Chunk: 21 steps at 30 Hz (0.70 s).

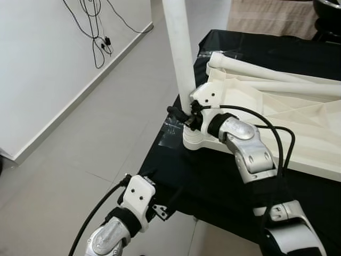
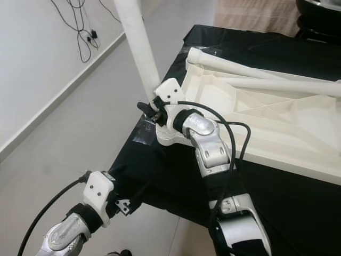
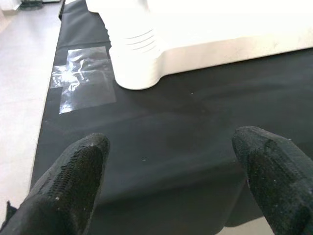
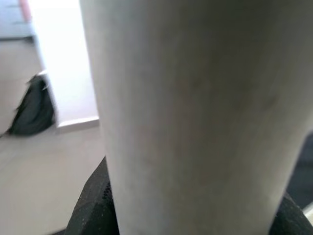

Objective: Building children table

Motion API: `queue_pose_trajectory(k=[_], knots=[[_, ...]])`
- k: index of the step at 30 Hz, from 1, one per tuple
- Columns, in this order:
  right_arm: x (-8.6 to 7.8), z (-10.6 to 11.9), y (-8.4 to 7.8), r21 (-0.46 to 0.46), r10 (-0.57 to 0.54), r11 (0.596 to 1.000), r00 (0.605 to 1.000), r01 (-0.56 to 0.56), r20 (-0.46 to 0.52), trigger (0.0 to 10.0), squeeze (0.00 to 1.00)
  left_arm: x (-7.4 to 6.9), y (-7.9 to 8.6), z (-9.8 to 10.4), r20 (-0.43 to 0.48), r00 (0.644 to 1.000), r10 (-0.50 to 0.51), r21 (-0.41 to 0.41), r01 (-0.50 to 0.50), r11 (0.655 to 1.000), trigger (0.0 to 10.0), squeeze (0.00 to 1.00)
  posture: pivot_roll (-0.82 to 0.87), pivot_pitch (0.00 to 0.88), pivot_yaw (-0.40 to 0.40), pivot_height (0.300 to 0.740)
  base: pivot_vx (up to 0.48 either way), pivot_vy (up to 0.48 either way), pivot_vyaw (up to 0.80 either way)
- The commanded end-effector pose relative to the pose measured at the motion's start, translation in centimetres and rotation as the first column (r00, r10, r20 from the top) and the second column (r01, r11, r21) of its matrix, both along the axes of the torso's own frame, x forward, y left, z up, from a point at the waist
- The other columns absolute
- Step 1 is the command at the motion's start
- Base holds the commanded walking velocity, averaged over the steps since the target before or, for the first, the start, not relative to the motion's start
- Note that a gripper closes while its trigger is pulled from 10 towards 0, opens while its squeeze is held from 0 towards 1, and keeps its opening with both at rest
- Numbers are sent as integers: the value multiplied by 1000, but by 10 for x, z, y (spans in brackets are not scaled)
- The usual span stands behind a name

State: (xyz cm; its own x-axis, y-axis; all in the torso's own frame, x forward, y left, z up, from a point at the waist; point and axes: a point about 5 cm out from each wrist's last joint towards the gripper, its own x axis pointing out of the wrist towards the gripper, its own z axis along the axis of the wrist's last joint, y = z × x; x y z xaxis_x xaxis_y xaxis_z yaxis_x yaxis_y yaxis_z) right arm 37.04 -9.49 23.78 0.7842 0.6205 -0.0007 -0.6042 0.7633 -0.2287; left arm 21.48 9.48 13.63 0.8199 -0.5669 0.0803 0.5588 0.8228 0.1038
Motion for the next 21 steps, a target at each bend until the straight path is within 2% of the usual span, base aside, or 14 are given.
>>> queue_pose_trajectory(k=[1,2,3,4,5,6,7,8,10,14,15,17,21], knots=[[7,-48,-15,6,-233,971,950,239,-208,10000,0,-2,1,-6,-19,1000,5,15,-5,1000,10000,0,66,218,5,740,0,0,0],[5,-59,-21,42,-383,914,891,404,-243,10000,0,-2,1,-6,-18,1000,8,13,-7,1000,10000,0,63,221,-1,740,0,0,0],[5,-59,-21,42,-383,914,891,404,-243,10000,0,-2,1,-6,-18,1000,8,13,-7,1000,10000,0,63,221,-1,740,0,0,0],[-1,-70,-23,56,-472,862,837,504,-276,10000,0,-2,1,-6,-18,1000,9,12,-9,1000,10000,0,63,221,-1,740,0,0,0],[-14,-81,-16,57,-511,835,810,547,-286,10000,0,-2,2,-6,-17,1000,12,10,-11,1000,10000,0,61,223,-3,740,0,0,0],[-14,-81,-16,57,-511,835,810,547,-286,10000,0,-2,2,-6,-17,1000,12,10,-11,1000,10000,0,61,223,-3,740,0,0,0],[-26,-90,-7,61,-517,829,803,556,-297,10000,0,-2,2,-6,-17,1000,13,8,-13,1000,10000,0,58,223,-2,740,0,0,0],[-26,-90,-7,61,-517,829,803,556,-297,10000,0,-2,2,-6,-17,1000,13,8,-13,1000,10000,0,58,223,-2,740,0,0,0],[-41,-99,12,77,-506,830,804,552,-313,10000,0,-1,2,-6,-16,1000,16,6,-16,1000,10000,0,62,221,-1,740,0,0,0],[-43,-99,19,83,-504,831,809,549,-302,10000,0,0,2,-6,-14,1000,18,7,-18,1000,10000,0,64,218,-1,740,0,0,0],[-39,-96,26,104,-503,829,814,550,-290,10000,0,1,2,-7,-12,1000,21,8,-21,1000,10000,0,65,210,0,740,0,0,0],[-37,-94,27,111,-506,826,813,553,-287,10000,0,1,2,-7,-11,1000,21,8,-21,1000,10000,0,65,210,0,740,0,0,0],[-31,-88,25,171,-517,795,798,581,-308,10000,0,2,2,-7,-9,1000,23,8,-23,1000,10000,0,64,210,-2,740,0,0,0]])
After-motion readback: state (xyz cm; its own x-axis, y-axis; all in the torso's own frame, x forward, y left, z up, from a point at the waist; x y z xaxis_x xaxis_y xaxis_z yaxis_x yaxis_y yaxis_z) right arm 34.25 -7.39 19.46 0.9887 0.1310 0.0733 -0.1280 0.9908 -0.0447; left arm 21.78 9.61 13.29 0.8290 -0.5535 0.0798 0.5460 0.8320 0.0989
